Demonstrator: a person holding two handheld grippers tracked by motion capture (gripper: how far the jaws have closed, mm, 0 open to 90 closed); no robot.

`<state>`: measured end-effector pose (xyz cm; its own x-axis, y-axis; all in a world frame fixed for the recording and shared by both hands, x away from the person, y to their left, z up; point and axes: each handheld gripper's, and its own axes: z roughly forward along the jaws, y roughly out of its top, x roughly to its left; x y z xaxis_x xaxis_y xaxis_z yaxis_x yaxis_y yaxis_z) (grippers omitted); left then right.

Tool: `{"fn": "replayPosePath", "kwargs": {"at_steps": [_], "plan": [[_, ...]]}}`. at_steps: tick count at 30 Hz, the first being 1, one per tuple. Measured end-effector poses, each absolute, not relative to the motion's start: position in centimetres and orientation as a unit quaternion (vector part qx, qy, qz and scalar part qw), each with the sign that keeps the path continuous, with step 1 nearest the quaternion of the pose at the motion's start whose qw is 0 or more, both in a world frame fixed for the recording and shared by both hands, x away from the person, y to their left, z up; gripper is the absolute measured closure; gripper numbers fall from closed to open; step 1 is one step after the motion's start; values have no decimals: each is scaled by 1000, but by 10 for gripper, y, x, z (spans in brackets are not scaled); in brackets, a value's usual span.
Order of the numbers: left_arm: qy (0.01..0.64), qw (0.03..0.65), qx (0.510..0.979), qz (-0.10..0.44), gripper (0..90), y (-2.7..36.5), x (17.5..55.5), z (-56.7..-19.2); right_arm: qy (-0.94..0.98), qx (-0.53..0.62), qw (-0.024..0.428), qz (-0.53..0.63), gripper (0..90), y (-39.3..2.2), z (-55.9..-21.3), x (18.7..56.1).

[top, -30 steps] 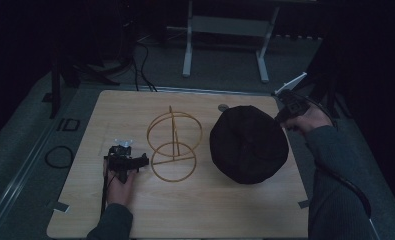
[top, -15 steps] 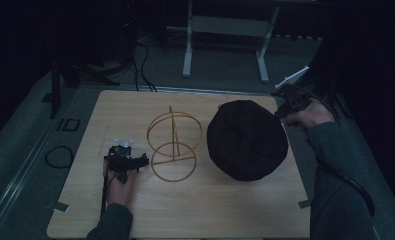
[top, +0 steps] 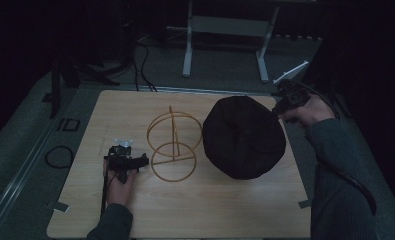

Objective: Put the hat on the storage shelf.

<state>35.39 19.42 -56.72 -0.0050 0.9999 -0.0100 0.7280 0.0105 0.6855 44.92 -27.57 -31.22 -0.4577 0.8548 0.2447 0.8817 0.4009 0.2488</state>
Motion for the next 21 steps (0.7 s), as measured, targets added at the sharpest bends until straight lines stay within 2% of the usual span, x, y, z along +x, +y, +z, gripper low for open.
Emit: {"fn": "replayPosePath", "kwargs": {"at_steps": [21], "plan": [[660,263,654,258,12,194,354,-567,-829,-520,34,-202,780,-269,-283,446]]}}
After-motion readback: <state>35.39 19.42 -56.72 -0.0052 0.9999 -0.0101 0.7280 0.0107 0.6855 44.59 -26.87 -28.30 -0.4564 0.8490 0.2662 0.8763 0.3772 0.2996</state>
